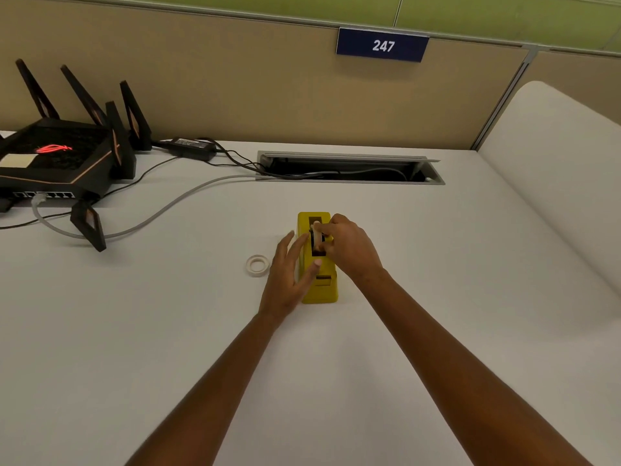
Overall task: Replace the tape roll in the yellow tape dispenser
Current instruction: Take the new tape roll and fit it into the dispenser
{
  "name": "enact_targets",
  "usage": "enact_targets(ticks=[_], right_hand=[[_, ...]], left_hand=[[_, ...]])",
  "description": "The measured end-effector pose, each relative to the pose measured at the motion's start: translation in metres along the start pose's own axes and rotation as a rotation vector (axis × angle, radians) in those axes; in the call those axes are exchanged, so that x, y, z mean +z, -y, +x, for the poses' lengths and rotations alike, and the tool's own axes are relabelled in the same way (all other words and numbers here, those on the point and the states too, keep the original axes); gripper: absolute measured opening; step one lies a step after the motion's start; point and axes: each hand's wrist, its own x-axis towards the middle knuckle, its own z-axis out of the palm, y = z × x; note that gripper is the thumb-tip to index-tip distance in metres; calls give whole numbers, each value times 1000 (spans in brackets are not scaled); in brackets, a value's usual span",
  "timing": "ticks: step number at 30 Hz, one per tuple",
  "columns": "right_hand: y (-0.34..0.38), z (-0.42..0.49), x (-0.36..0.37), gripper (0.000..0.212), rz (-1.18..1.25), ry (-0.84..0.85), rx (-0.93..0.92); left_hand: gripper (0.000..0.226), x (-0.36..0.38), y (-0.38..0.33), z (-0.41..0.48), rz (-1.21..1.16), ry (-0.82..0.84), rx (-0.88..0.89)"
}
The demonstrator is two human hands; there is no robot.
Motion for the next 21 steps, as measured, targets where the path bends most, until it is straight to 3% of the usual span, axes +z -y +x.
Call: enact_targets(ticks=[6, 11, 21], right_hand=[[-1, 4, -3, 28, -42, 47, -27], [-2, 5, -7, 28, -93, 99, -55], [-2, 4, -6, 24, -116, 61, -94]], left_hand=[[64, -11, -4, 37, 168, 150, 31], [62, -12, -10, 50, 278, 170, -10], [54, -9, -17, 48, 135, 113, -52]])
